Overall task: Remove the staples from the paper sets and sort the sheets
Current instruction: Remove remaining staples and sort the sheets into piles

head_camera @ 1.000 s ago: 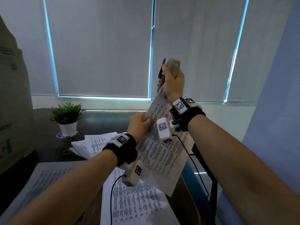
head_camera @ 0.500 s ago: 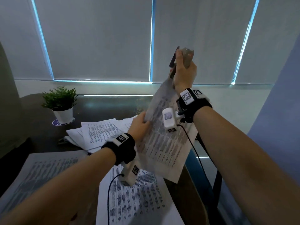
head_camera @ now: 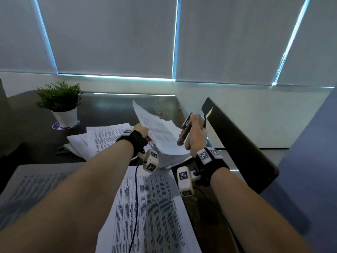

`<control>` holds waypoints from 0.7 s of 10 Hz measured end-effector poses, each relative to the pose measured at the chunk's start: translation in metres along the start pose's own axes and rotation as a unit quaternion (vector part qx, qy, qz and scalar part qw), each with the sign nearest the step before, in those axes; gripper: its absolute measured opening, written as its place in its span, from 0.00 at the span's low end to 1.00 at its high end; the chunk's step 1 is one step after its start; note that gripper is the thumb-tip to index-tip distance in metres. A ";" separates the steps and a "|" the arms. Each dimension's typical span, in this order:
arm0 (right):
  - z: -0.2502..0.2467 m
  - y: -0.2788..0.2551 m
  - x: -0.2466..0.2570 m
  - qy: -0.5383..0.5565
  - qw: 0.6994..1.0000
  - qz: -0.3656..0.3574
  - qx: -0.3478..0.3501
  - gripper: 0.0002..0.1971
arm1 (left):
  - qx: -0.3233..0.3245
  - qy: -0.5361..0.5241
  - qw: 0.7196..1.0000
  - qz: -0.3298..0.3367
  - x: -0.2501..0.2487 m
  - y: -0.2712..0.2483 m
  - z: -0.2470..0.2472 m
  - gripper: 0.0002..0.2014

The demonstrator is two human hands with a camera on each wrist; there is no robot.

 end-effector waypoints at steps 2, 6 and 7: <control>0.001 -0.018 -0.025 -0.024 0.996 0.087 0.006 0.24 | -0.036 0.204 0.978 0.035 -0.008 -0.060 -0.017 0.16; 0.090 -0.099 -0.079 -0.441 0.856 -0.007 0.270 0.03 | -0.060 0.501 0.862 -0.048 0.080 -0.119 -0.161 0.42; 0.114 -0.116 -0.077 -0.550 0.762 -0.058 0.336 0.08 | -0.053 0.524 0.848 -0.067 0.090 -0.123 -0.164 0.53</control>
Point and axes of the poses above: each hand's wrist, its own y-axis towards the middle knuckle, its own z-axis out of the palm, x = y × z, the point moved 4 cm from there along y, towards the middle knuckle, and after that the axes turned 7 degrees about -y, right-handed, at the moved point
